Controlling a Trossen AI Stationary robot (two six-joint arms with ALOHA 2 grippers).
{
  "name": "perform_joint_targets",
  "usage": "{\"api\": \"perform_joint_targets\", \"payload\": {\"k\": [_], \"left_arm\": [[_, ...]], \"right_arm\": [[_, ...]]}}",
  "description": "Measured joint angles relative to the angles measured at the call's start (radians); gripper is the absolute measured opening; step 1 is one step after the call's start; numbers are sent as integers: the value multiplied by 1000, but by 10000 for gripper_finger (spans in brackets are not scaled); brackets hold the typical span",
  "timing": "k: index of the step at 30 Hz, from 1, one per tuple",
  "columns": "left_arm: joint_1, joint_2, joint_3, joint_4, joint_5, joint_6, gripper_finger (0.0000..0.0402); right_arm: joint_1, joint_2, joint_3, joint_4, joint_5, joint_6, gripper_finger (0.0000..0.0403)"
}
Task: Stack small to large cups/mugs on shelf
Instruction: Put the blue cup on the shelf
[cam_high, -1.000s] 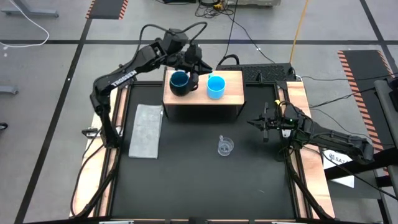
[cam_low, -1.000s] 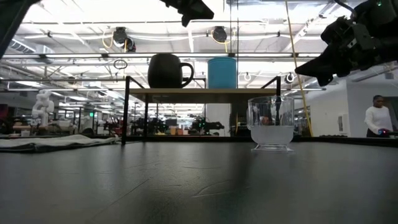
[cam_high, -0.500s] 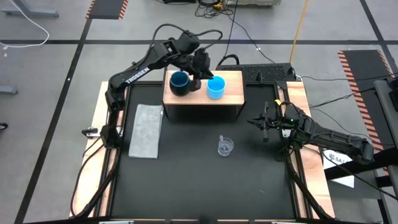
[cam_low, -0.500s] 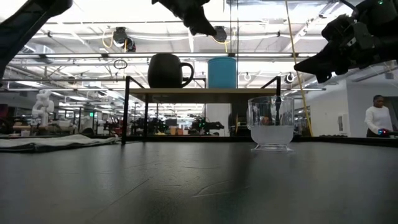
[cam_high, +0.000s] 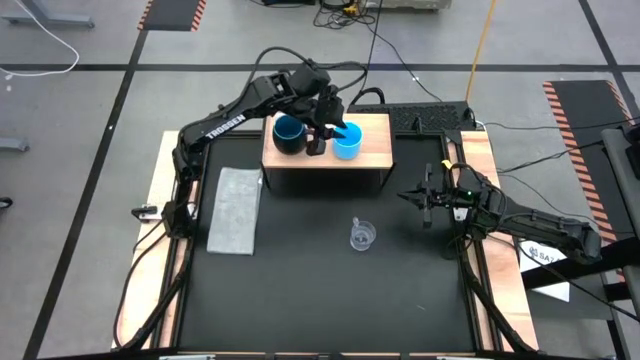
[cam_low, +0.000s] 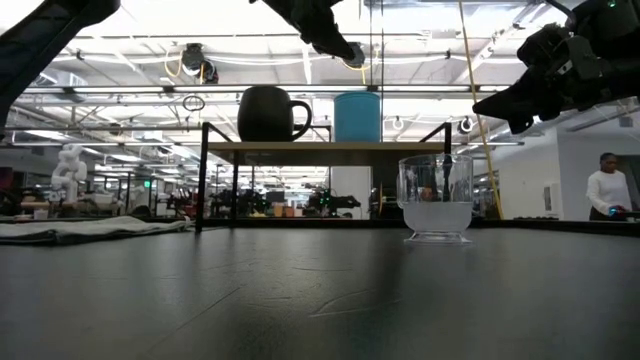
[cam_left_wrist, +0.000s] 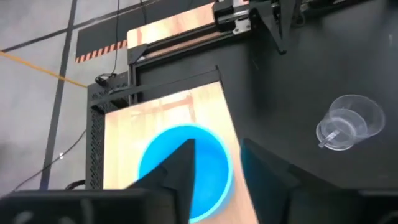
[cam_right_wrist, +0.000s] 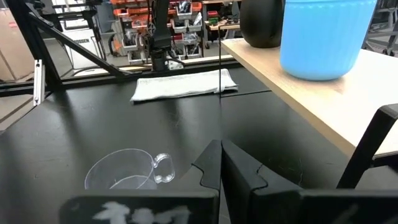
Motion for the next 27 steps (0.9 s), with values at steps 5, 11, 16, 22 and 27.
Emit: {"api": "perform_joint_targets", "payload": {"k": [5,11,16,22,27], "left_arm": [[-3,4,0,-18,0,6,207],[-17,7,-2,-72,-68,32,258],[-21,13,-39,-73,-119,60,264],[-25,14,-48,-70,-126,97,261],[-30,14,-48,-69,-95,117,239]], "right_arm": [[0,0,-1,-10,0,12,0],[0,3,-1,-24,0,20,0],[0,3,-1,-23,0,20,0],[0,3,-1,-23,0,20,0],[0,3,-1,-23,0,20,0]]}}
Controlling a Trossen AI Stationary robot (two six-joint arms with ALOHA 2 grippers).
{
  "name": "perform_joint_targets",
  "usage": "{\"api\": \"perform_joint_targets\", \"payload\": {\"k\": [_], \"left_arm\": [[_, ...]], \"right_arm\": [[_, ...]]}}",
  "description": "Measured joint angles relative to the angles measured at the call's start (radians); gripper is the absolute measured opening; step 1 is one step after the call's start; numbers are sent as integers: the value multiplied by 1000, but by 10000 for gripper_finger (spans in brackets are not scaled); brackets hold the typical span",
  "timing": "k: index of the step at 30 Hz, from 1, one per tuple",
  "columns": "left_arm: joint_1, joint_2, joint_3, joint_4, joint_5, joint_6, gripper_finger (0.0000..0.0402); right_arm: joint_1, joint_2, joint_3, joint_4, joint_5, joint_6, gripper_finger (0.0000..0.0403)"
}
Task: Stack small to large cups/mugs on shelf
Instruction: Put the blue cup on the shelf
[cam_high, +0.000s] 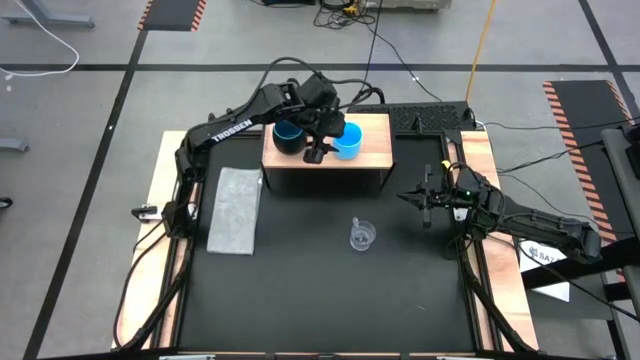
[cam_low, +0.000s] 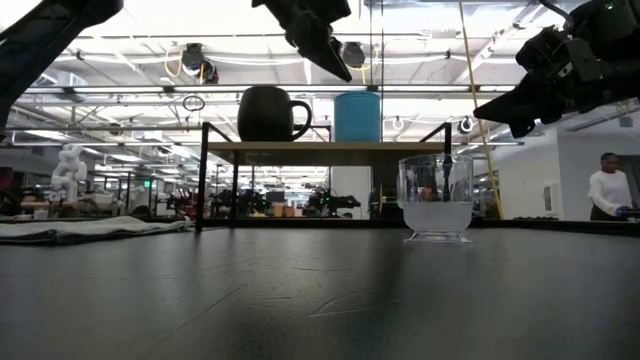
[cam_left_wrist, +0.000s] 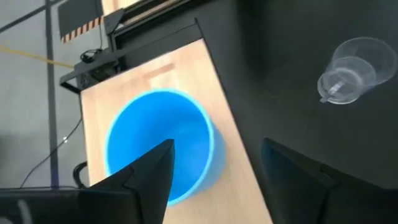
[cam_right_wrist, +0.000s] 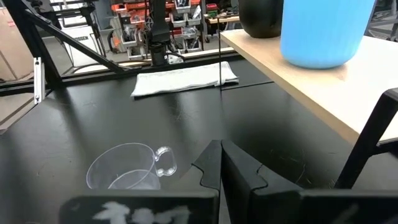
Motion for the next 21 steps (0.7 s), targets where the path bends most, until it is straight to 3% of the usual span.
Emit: {"api": "perform_joint_targets", "payload": {"k": [9,21], "left_arm": [[-5,0,-6,-9,13,19,193],[3,27,-6,1,25,15,191]], "right_arm": [[0,0,0,0,0,0,0],[0,0,0,0,0,4,0]]}}
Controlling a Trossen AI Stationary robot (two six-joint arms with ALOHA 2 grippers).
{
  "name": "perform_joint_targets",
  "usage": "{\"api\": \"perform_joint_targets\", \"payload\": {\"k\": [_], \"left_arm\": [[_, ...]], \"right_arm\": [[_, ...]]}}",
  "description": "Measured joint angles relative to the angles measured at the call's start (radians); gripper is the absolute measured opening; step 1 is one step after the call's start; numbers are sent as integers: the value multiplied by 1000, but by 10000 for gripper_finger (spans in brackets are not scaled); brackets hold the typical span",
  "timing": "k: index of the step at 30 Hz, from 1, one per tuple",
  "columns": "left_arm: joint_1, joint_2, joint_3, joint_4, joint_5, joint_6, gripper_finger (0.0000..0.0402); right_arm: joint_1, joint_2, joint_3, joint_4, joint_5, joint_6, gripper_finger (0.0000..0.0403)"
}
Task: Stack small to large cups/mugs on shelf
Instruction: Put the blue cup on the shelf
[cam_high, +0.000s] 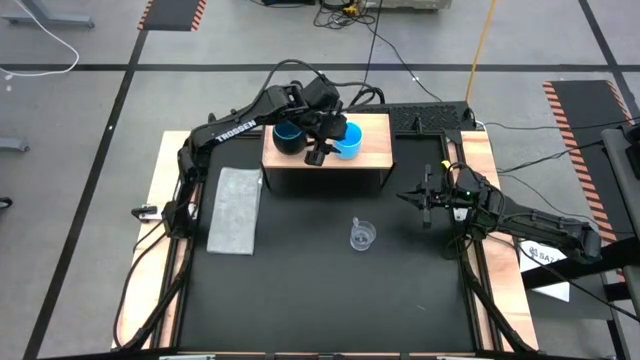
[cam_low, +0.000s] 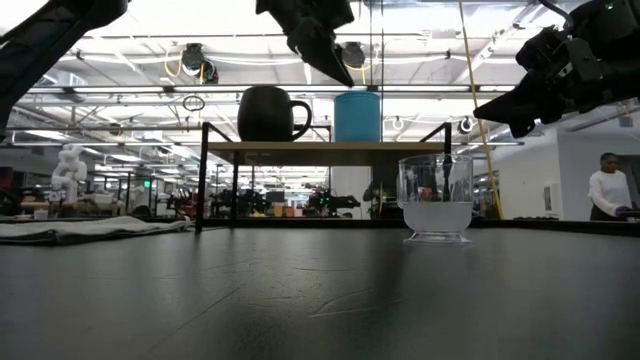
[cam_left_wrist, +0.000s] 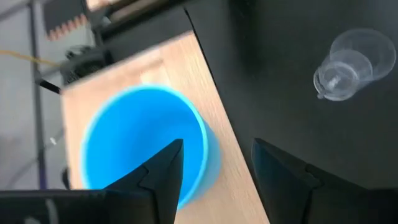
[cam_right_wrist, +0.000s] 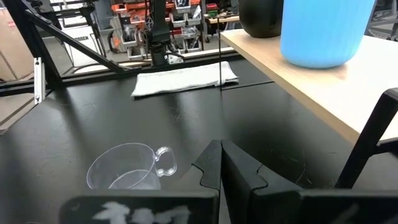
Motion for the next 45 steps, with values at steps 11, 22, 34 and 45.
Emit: {"api": "perform_joint_targets", "payload": {"k": [11,22,34,45], "left_arm": [[25,22,-2,-1,14,-7,191],[27,22,-1,-7,19,-4,191],[27,22,-1,-7,19,-24,189],[35,22,-1,2,19,-39,41]], "right_arm": [[0,0,0,-13,0,1,0],[0,0,0,-11,0,0,0],[0,0,0,-10,0,3,0],[0,0,0,-9,0,3,0]]}}
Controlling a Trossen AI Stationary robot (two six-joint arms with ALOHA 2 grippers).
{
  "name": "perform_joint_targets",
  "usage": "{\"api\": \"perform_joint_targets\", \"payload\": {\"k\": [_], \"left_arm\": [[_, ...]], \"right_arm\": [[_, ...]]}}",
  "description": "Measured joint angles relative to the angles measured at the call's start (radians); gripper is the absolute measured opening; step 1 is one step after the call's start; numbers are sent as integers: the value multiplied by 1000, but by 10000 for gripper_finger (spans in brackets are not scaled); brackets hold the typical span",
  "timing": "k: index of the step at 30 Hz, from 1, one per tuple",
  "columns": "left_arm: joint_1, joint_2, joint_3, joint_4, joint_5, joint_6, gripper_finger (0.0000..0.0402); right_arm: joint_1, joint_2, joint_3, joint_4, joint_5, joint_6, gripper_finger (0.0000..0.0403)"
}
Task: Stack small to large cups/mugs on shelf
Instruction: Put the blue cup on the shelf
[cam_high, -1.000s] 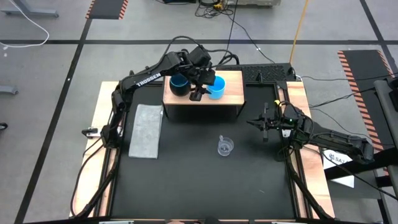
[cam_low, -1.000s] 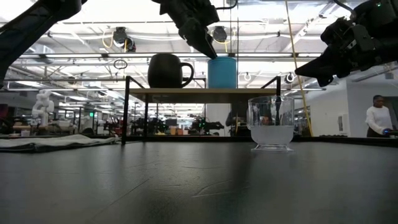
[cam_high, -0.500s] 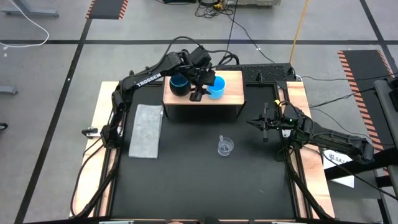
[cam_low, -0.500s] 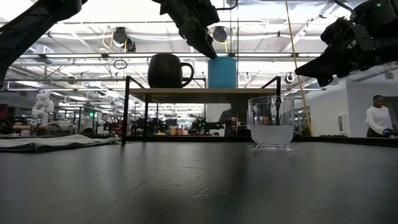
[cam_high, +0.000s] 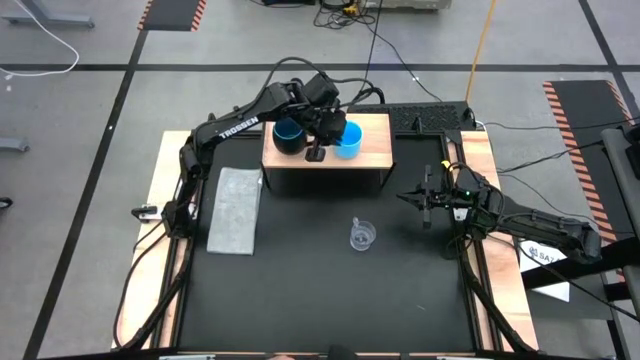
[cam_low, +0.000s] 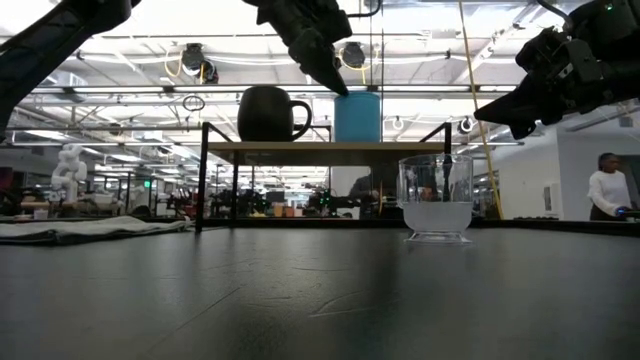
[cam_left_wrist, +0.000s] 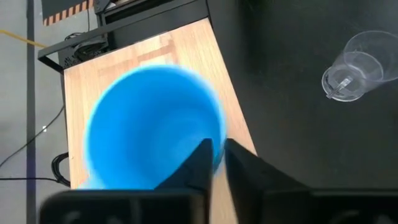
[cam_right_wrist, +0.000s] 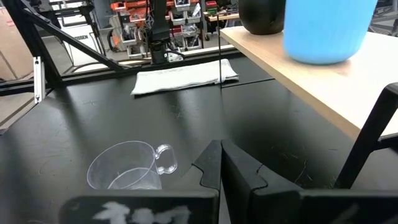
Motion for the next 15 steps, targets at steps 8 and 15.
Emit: {"api": "perform_joint_targets", "payload": {"k": [8,15], "left_arm": [[10,0,0,1,-1,-8,13],[10,-2,1,-16,-28,-5,5]], "right_arm": [[0,0,0,0,0,0,0],[0,0,0,0,0,1,0]]}}
